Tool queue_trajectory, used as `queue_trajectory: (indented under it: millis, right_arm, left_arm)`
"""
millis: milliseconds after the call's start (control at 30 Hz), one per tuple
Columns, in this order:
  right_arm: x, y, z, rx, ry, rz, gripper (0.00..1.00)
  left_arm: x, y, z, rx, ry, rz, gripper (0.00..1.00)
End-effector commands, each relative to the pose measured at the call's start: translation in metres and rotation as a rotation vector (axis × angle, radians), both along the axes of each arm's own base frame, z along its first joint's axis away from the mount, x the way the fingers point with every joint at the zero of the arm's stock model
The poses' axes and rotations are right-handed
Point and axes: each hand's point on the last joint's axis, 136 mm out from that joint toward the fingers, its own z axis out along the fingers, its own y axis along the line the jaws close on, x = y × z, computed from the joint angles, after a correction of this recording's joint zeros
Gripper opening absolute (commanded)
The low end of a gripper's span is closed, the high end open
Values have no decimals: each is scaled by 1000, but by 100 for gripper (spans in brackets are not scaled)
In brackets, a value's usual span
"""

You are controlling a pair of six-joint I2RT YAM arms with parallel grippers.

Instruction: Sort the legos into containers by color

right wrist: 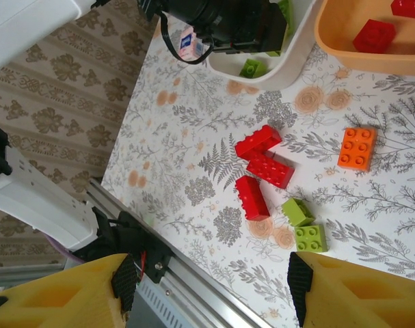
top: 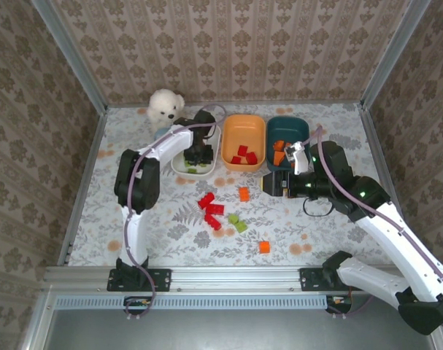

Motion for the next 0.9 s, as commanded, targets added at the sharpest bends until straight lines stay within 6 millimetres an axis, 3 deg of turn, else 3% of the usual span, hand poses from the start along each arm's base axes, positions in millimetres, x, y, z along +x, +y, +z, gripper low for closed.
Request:
queue_trajectory:
  millis: [0,267,400,567,667,867]
  right_arm:
    - [2,6,-1,10,-12,26,64]
    - [5,6,-6,-11,0,23,65]
    - [7,6,-6,-27,-1,27,65]
    - [10,7,-4,-49,-13,37,66]
    - [11,5,-2,-79,-20,40,66]
    - [12,-1,-9,-158,-23,41,65]
  left_arm:
    - [2,-5,4,-13,17,-30,19]
    - [-6,-2,-7,1,52,-7,28]
    - [-6,-3,0,-10,37,-9,41]
    - [-3,-5,14,-21,12,-14,45]
    - [0,-6,29,-29,-15,-13,47]
    - [9,-11,95,-104,-157,12,54]
